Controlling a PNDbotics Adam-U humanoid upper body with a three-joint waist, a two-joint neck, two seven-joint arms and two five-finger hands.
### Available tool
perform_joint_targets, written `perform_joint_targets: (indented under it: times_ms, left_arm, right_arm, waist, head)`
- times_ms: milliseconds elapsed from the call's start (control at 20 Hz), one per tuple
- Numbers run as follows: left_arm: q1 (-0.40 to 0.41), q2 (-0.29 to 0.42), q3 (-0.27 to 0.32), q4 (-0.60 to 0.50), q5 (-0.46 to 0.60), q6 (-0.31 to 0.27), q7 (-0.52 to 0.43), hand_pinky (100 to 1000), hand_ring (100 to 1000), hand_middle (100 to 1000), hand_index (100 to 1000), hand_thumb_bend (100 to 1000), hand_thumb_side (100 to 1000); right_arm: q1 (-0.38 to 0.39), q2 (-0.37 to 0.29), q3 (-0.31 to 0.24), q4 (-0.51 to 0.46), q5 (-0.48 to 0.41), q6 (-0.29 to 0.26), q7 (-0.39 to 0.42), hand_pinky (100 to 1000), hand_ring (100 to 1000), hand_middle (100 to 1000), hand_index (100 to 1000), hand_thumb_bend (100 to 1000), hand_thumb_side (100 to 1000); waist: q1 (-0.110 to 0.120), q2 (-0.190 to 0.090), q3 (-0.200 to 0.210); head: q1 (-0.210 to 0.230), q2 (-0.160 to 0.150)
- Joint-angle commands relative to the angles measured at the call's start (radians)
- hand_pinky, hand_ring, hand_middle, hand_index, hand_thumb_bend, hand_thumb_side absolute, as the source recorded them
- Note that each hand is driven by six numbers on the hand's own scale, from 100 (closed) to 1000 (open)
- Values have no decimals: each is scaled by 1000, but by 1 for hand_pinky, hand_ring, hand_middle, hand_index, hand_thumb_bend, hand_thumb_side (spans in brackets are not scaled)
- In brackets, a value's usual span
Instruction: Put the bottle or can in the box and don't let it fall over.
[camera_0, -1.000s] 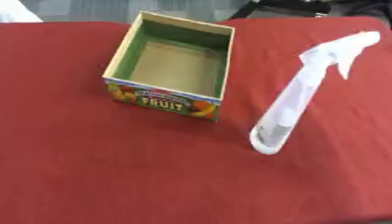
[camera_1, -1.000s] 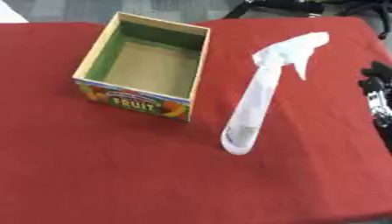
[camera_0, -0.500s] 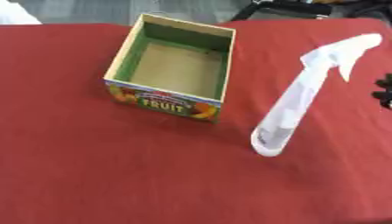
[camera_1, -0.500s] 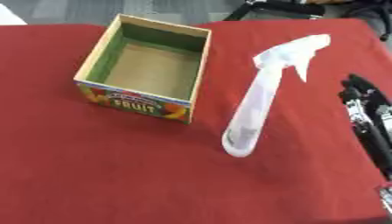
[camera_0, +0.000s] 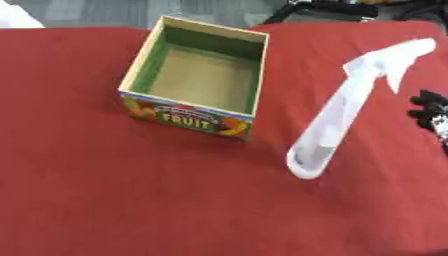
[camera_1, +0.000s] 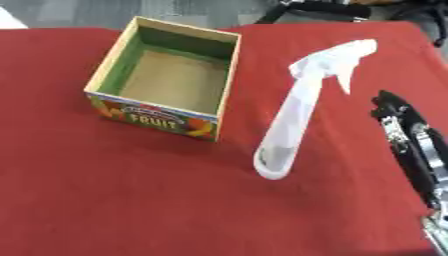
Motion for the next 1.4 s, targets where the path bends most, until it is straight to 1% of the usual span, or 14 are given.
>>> perform_joint_targets:
  times_ms: [50,100,150,200,300,350,400,600,700,900,1100,1400]
  left_arm:
    - [-9,18,3,-21,3,-3,2,549,1000,1000,688,254,749]
    - [-9,17,2,-21,3,-2,2,548,1000,1000,684,253,749]
    - [-10,17,1,-21,4,-1,1,548,1000,1000,684,253,749]
    - [-11,17,0,-21,5,0,1,548,1000,1000,683,253,748]
    - [-13,16,0,-21,5,1,2,547,1000,1000,682,252,749]
    - [-13,16,0,-21,6,1,2,547,1000,1000,682,252,749]
    - [-13,16,-1,-21,6,2,2,547,1000,1000,680,252,749]
    - [-14,16,-3,-21,6,2,1,546,1000,1000,678,249,748]
    - [-15,16,-3,-21,5,2,-1,546,1000,1000,674,248,746]
    - [-17,15,-4,-21,4,1,-2,546,1000,1000,671,248,745]
    - [-20,14,-4,-21,5,2,-2,543,1000,1000,671,247,746]
    - [-24,13,-5,-21,6,1,-3,541,1000,1000,669,246,744]
  right_arm:
    - [-6,-20,-6,-22,6,0,6,909,870,882,959,100,999]
    - [-8,-19,-4,-22,5,-1,8,917,890,900,970,100,963]
    - [-21,-16,5,-22,2,-2,15,917,890,900,969,100,959]
    - [-33,-13,12,-22,-2,2,26,923,894,900,968,100,932]
    - [-47,-9,22,-22,-13,13,49,935,901,901,971,100,905]
    - [-51,-7,26,-22,-19,18,61,936,901,901,971,100,903]
    - [-54,-7,28,-22,-25,23,72,945,906,902,973,100,878]
    - [-62,-8,38,-22,-67,38,116,962,918,906,970,100,824]
    - [-65,-11,45,-22,-95,34,141,970,924,910,972,100,813]
    - [-72,-23,42,-22,-146,50,176,980,931,914,979,100,810]
    - [-82,-29,40,-22,-168,59,190,984,935,920,985,100,810]
    - [-94,-37,37,-22,-194,61,199,988,935,923,989,100,784]
  waist:
    - [0,-12,1]
    - [0,-13,3]
    - [-1,-14,5]
    - [-1,-14,6]
    - [-1,-14,7]
    - [-2,-14,7]
    - [-2,-14,7]
    - [-2,-14,11]
    - [-2,-13,12]
    - [-3,-12,16]
    - [-3,-10,19]
    - [-3,-7,22]
  head:
    - [-3,-11]
    - [-4,-10]
    - [-6,-9]
    - [-6,-8]
    - [-6,-7]
    - [-6,-6]
    - [-6,-5]
    - [-6,-4]
    - [-5,-8]
    - [-7,-12]
    - [-8,-9]
    - [-5,-6]
